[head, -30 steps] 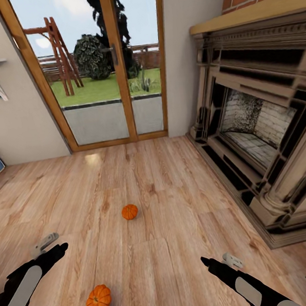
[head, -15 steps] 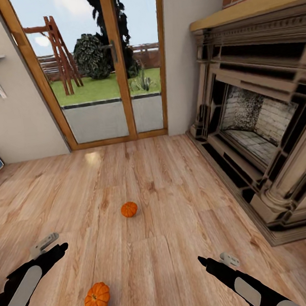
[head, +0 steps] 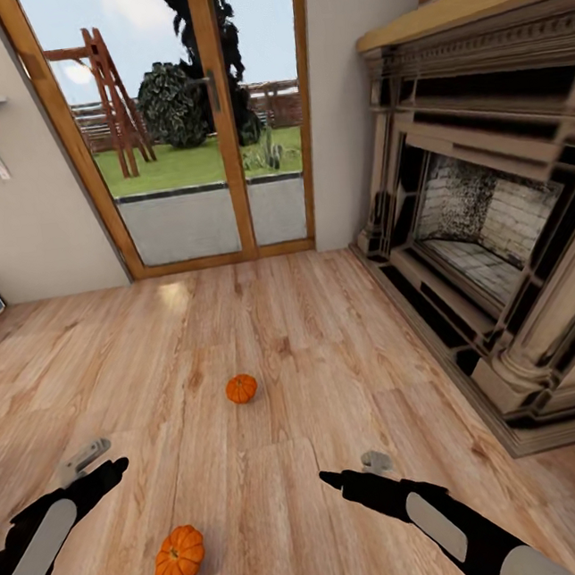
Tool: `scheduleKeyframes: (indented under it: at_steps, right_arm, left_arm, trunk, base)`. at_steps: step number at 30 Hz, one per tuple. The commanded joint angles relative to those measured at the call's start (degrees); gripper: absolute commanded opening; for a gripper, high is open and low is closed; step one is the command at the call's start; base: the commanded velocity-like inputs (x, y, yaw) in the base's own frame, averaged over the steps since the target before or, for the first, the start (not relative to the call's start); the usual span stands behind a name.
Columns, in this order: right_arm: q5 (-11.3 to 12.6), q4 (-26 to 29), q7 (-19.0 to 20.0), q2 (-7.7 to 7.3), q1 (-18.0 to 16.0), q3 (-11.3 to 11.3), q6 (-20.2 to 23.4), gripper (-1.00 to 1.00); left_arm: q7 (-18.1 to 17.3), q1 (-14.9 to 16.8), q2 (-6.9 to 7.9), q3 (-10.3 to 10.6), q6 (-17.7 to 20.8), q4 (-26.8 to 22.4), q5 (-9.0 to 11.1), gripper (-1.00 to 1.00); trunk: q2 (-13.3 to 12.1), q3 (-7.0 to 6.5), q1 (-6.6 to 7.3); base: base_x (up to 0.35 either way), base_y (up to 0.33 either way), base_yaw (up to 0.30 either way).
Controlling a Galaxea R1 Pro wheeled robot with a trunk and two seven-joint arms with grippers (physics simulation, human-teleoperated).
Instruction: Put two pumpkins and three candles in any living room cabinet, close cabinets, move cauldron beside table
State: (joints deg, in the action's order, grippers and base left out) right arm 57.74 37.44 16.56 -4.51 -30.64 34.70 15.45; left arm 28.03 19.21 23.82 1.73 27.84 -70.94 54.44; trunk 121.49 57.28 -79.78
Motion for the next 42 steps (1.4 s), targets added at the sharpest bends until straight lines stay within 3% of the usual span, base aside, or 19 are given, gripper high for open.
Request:
scheduleKeyframes:
  at_steps: [1, 11, 17, 20, 21, 27, 34, 42]
  right_arm:
    - [0.43, 0.84, -0.02, -0.03, -0.19, 0.22, 0.43, 1.0]
    - [0.49, 2.3, 0.46, 0.03, -5.07, 0.19, 0.01, 1.0]
    - [0.53, 2.38, 1.95, -0.08, -5.37, 0.15, -1.24, 1.0]
    - [1.11, 2.37, 5.77, -0.34, -5.39, -0.04, -0.43, 1.0]
    - [1.3, 2.37, 6.66, -0.44, -5.39, -0.3, 0.77, 1.0]
    - [1.14, 2.44, 7.25, -0.42, -5.4, -3.34, 5.01, 1.0]
    - [0.65, 2.46, 6.8, -0.41, -5.4, -3.9, 6.01, 1.0]
    - [0.45, 2.46, 4.03, -0.02, -5.47, -3.75, 6.13, 1.0]
  left_arm:
    - [0.53, 0.04, 0.04, 0.13, 0.16, -0.08, 0.59, 1.0]
    - [-0.28, 0.18, -0.09, 0.32, 0.54, 0.56, 0.69, 1.0]
    - [-8.51, 0.21, 0.28, 0.39, 0.76, 1.11, 0.79, 1.0]
    - [-13.97, 0.31, 1.44, -0.99, 5.04, 3.14, 0.55, 1.0]
    - [-15.39, 0.42, 2.15, -2.51, 6.84, 5.05, 0.39, 1.0]
    - [-16.8, 2.33, 3.07, -4.91, 8.43, 14.34, -0.45, 1.0]
    - [-17.09, 4.1, 2.26, -5.1, 8.15, 19.91, -4.27, 1.0]
    - [-17.17, 4.25, -0.22, -3.93, 4.11, 20.89, -5.81, 1.0]
  trunk:
    - [0.44, 0.23, -0.22]
    - [4.45, 2.03, -2.41]
    - [6.86, 3.11, -3.73]
    - [8.06, 3.64, -4.39]
    - [8.46, 3.82, -4.61]
    - [10.87, 4.9, -5.93]
    - [13.67, 6.16, -7.47]
    - [16.88, 7.59, -9.22]
  base:
    - [0.0, 0.0, 0.0]
    - [0.0, 0.0, 0.0]
    - [0.0, 0.0, 0.0]
    - [0.0, 0.0, 0.0]
    - [0.0, 0.0, 0.0]
    - [0.0, 0.0, 0.0]
    - [0.0, 0.0, 0.0]
    - [0.0, 0.0, 0.0]
